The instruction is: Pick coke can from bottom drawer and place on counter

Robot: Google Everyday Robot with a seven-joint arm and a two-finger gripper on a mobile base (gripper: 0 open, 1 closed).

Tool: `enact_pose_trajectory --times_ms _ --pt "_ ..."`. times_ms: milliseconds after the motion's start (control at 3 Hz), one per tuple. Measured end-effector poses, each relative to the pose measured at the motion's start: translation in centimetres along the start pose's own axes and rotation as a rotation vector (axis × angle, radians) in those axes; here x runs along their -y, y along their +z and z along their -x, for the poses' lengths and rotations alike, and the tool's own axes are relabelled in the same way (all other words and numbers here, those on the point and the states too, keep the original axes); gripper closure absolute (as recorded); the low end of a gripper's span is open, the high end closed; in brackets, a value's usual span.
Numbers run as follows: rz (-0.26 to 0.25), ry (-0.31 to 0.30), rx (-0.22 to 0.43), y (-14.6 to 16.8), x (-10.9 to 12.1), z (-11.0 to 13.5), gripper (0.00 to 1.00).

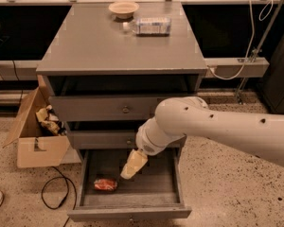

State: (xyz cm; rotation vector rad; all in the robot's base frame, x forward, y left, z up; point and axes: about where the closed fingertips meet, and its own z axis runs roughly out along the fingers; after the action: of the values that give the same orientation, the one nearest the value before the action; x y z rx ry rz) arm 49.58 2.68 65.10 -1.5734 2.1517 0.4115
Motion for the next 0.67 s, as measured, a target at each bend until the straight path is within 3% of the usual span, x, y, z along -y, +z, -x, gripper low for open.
enact_pose_trajectory --times_ms 333,667 --pt "0.001 -0.023 0.030 2.5 1.7 -2.2 0.00" --pt "-0.025 -0.060 0.080 6.9 5.5 -6.7 0.00"
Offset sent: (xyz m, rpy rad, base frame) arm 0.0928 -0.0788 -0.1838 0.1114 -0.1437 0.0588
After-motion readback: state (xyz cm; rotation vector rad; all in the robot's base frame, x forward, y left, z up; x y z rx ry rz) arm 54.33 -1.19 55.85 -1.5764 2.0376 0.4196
